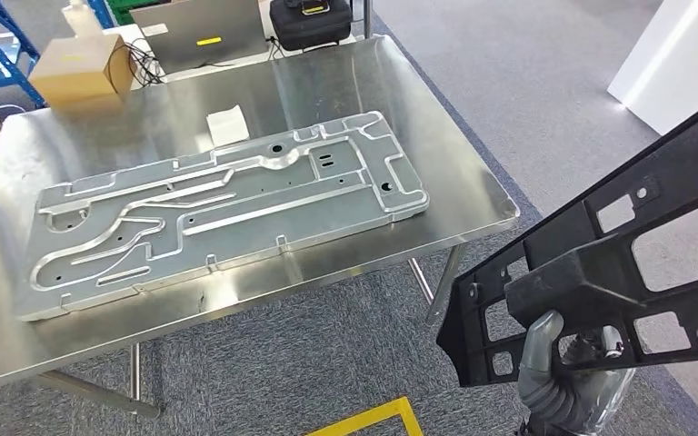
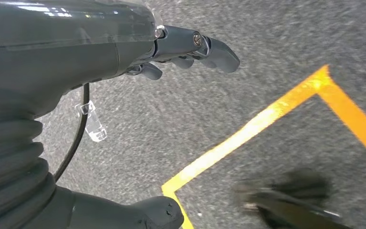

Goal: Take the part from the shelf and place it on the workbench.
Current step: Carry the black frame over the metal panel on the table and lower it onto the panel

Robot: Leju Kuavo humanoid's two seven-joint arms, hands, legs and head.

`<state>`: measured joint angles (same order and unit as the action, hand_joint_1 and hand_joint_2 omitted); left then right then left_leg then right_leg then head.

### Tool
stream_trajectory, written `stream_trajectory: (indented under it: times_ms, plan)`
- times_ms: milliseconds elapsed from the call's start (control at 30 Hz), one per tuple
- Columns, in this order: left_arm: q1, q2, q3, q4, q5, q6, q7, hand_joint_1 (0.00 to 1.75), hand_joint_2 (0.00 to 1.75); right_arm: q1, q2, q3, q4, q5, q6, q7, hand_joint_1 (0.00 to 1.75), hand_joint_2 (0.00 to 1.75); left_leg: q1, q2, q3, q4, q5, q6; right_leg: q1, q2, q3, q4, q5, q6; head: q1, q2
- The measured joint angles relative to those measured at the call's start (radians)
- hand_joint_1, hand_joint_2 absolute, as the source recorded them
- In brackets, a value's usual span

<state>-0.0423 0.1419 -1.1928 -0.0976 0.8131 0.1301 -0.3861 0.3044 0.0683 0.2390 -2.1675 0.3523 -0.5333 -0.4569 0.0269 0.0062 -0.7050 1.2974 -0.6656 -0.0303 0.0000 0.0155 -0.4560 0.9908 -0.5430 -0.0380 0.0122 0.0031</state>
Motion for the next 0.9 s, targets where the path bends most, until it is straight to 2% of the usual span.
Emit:
stream_trajectory:
  times_ms: [33, 67, 133, 167, 200, 233, 300, 333, 367, 433, 467, 500, 533, 600, 633, 667, 733, 800, 900]
  plan:
    - [0.002, 0.0, 0.0, 0.0, 0.002, 0.0, 0.0, 0.0, 1.75, 0.0, 0.0, 0.001, 0.0, 0.001, 0.0, 0.0, 1.75, 1.75, -0.01, -0.002, -0.02, -0.035, -0.011, 0.014, 0.009, 0.004, 0.029, -0.008, -0.014, -0.004, -0.001, 0.0]
    - [0.005, 0.001, 0.0, 0.0, 0.004, -0.001, 0.0, 0.0, 1.75, 0.0, 0.0, 0.002, 0.0, 0.003, 0.0, 0.001, 1.75, 1.75, -0.022, -0.005, -0.032, -0.085, 0.027, 0.034, 0.016, 0.006, 0.055, -0.015, -0.03, -0.006, -0.001, 0.0]
    - [0.011, 0.006, 0.0, 0.005, 0.008, -0.001, 0.0, 0.0, 1.75, -0.001, -0.001, 0.003, 0.002, 0.004, 0.0, 0.002, 1.75, 1.75, -0.051, -0.024, -0.042, -0.199, 0.223, 0.072, 0.026, 0.016, 0.096, -0.015, -0.068, -0.007, 0.003, 0.0]
    - [0.014, 0.009, -0.001, 0.007, 0.01, -0.002, 0.001, 0.0, 1.75, -0.001, -0.001, 0.004, 0.003, 0.004, 0.0, 0.003, 1.75, 1.75, -0.063, -0.032, -0.04, -0.234, 0.307, 0.082, 0.026, 0.022, 0.108, -0.014, -0.088, -0.006, 0.004, 0.0]
    - [0.014, 0.012, -0.001, 0.009, 0.012, -0.002, 0.002, 0.0, 1.75, -0.001, -0.002, 0.005, 0.004, 0.004, 0.0, 0.005, 1.75, 1.75, -0.072, -0.038, -0.038, -0.248, 0.354, 0.084, 0.024, 0.03, 0.118, -0.014, -0.105, -0.003, 0.005, 0.0]
    - [0.011, 0.013, -0.001, 0.009, 0.014, -0.002, 0.002, 0.0, 1.75, -0.001, -0.002, 0.006, 0.005, 0.004, 0.0, 0.006, 1.75, 1.75, -0.076, -0.039, -0.032, -0.245, 0.352, 0.083, 0.02, 0.035, 0.126, -0.019, -0.119, 0.001, 0.003, 0.0]
    - [0.001, 0.014, -0.001, 0.01, 0.016, -0.002, 0.002, 0.0, 1.75, -0.001, -0.003, 0.007, 0.004, 0.004, 0.0, 0.007, 1.75, 1.75, -0.076, -0.035, -0.017, -0.249, 0.33, 0.088, 0.013, 0.026, 0.139, -0.015, -0.14, 0.01, 0.0, 0.0]
    - [-0.002, 0.013, -0.001, 0.01, 0.018, -0.002, 0.001, 0.0, 1.75, -0.002, -0.003, 0.008, 0.003, 0.005, 0.0, 0.007, 1.75, 1.75, -0.072, -0.034, -0.006, -0.254, 0.32, 0.092, 0.012, 0.017, 0.125, 0.018, -0.155, 0.017, -0.001, 0.0]
    - [-0.004, 0.013, -0.001, 0.01, 0.019, -0.002, 0.0, 0.0, 1.75, -0.003, -0.004, 0.008, 0.003, 0.006, 0.0, 0.007, 1.75, 1.75, -0.067, -0.032, 0.006, -0.258, 0.309, 0.094, 0.01, 0.006, 0.092, 0.076, -0.175, 0.024, -0.002, 0.0]
    - [-0.004, 0.012, -0.002, 0.01, 0.023, -0.001, -0.002, 0.0, 1.75, -0.002, -0.005, 0.008, 0.003, 0.007, -0.001, 0.007, 1.75, 1.75, -0.058, -0.029, 0.029, -0.259, 0.285, 0.093, 0.004, -0.003, -0.022, 0.229, -0.207, 0.038, -0.001, 0.0]
    - [-0.004, 0.011, -0.002, 0.01, 0.027, -0.001, -0.003, 0.0, 1.75, 0.0, -0.005, 0.008, 0.004, 0.008, -0.002, 0.008, 1.75, 1.75, -0.055, -0.028, 0.042, -0.258, 0.273, 0.09, -0.001, -0.004, -0.074, 0.28, -0.202, 0.044, -0.001, 0.0]
    - [-0.004, 0.009, -0.002, 0.01, 0.032, 0.0, -0.004, 0.0, 1.75, 0.003, -0.006, 0.007, 0.004, 0.009, -0.003, 0.009, 1.75, 1.75, -0.051, -0.028, 0.058, -0.258, 0.26, 0.087, -0.005, -0.005, -0.114, 0.296, -0.173, 0.049, -0.001, 0.0]
    - [-0.003, 0.007, -0.002, 0.01, 0.038, 0.001, -0.006, 0.0, 1.75, 0.004, -0.006, 0.007, 0.005, 0.01, -0.004, 0.01, 1.75, 1.75, -0.047, -0.028, 0.076, -0.257, 0.247, 0.083, -0.009, -0.005, -0.134, 0.272, -0.121, 0.053, -0.001, 0.0]
    - [-0.001, 0.003, -0.001, 0.01, 0.046, 0.001, -0.006, 0.0, 1.75, 0.007, -0.007, 0.007, 0.006, 0.013, -0.006, 0.011, 1.75, 1.75, -0.04, -0.03, 0.11, -0.256, 0.221, 0.074, -0.012, -0.008, -0.135, 0.163, -0.001, 0.057, -0.001, 0.0]
    - [-0.001, 0.002, -0.001, 0.01, 0.049, 0.001, -0.007, 0.0, 1.75, 0.009, -0.008, 0.007, 0.006, 0.013, -0.007, 0.012, 1.75, 1.75, -0.039, -0.031, 0.121, -0.254, 0.211, 0.068, -0.012, -0.01, -0.126, 0.112, 0.035, 0.056, 0.001, 0.0]
    - [-0.001, 0.002, -0.001, 0.011, 0.052, -0.001, -0.008, 0.0, 1.75, 0.01, -0.009, 0.007, 0.007, 0.014, -0.008, 0.013, 1.75, 1.75, -0.039, -0.032, 0.126, -0.252, 0.203, 0.064, -0.01, -0.009, -0.12, 0.08, 0.051, 0.052, 0.001, 0.0]
    - [-0.001, 0.003, 0.001, 0.011, 0.061, -0.009, -0.012, 0.0, 1.75, 0.013, -0.011, 0.006, 0.007, 0.015, -0.008, 0.017, 1.75, 1.75, -0.041, -0.031, 0.127, -0.251, 0.197, 0.064, -0.008, -0.006, -0.114, 0.056, 0.046, 0.043, 0.0, 0.0]
    - [0.0, 0.003, 0.002, 0.011, 0.07, -0.021, -0.02, 0.0, 1.75, 0.017, -0.012, 0.005, 0.008, 0.018, -0.003, 0.022, 1.75, 1.75, -0.042, -0.029, 0.13, -0.257, 0.196, 0.067, -0.006, -0.003, -0.115, 0.054, 0.043, 0.038, -0.004, 0.0]
    - [0.001, 0.004, 0.004, 0.012, 0.079, -0.033, -0.031, 0.0, 1.75, 0.021, -0.014, 0.003, 0.008, 0.025, 0.003, 0.027, 1.75, 1.75, -0.042, -0.028, 0.135, -0.263, 0.194, 0.064, -0.006, -0.003, -0.112, 0.054, 0.038, 0.03, -0.005, 0.0]
